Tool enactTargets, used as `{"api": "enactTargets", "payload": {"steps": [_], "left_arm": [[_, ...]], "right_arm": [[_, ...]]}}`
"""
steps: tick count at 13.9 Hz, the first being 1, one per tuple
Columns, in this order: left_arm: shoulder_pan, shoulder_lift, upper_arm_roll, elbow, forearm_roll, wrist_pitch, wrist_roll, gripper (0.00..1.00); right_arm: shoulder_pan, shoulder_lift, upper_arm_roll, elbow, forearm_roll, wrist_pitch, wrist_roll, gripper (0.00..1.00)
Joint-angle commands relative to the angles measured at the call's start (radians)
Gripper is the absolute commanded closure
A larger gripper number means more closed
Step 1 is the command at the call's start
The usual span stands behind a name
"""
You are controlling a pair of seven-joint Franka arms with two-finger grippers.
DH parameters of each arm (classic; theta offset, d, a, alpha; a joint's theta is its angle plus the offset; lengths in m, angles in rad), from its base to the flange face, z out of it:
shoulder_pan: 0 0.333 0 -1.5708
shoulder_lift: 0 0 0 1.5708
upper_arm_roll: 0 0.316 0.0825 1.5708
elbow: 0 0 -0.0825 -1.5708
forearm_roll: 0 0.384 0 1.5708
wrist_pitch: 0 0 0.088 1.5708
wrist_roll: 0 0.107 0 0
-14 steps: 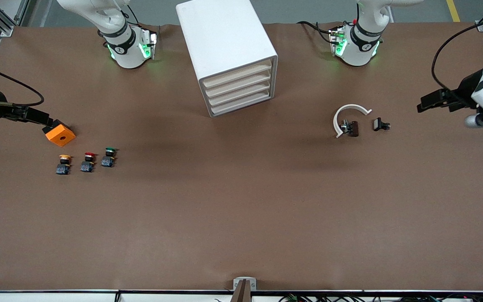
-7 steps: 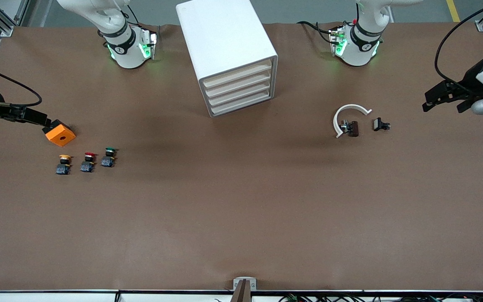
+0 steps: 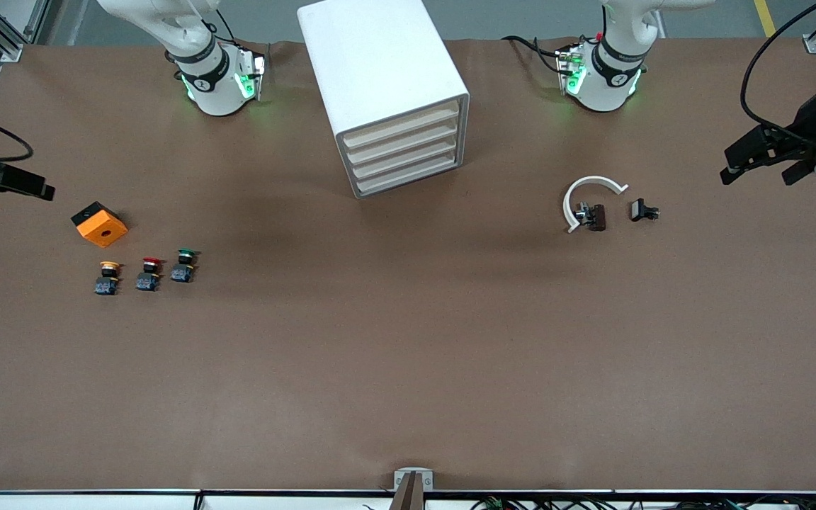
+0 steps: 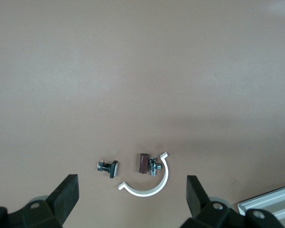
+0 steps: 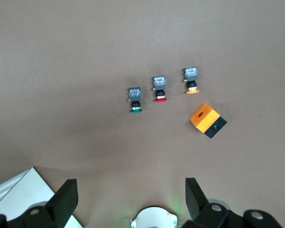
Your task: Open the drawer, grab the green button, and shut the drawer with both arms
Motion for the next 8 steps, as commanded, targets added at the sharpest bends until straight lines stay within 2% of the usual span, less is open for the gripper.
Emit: {"api": "enactTargets", "payload": {"steps": [1, 5, 8], "left_arm": [[0.004, 0.026, -0.004, 0.065, 0.026, -0.069, -0.007, 0.00], [0.009, 0.026, -0.004, 0.067, 0.028, -0.072, -0.003, 0.00], [0.007, 0.023, -0.004, 0.067, 0.026, -0.074, -0.002, 0.00]], "right_arm": [[-0.021, -0.016, 0.009, 0.026, -0.007, 0.014, 0.071, 0.00], [-0.029, -0.082, 0.012, 0.023, -0.007, 0.015, 0.058, 0.00], [-0.032, -0.090, 0.012, 0.022, -0.007, -0.007, -0.132, 0.00]]}}
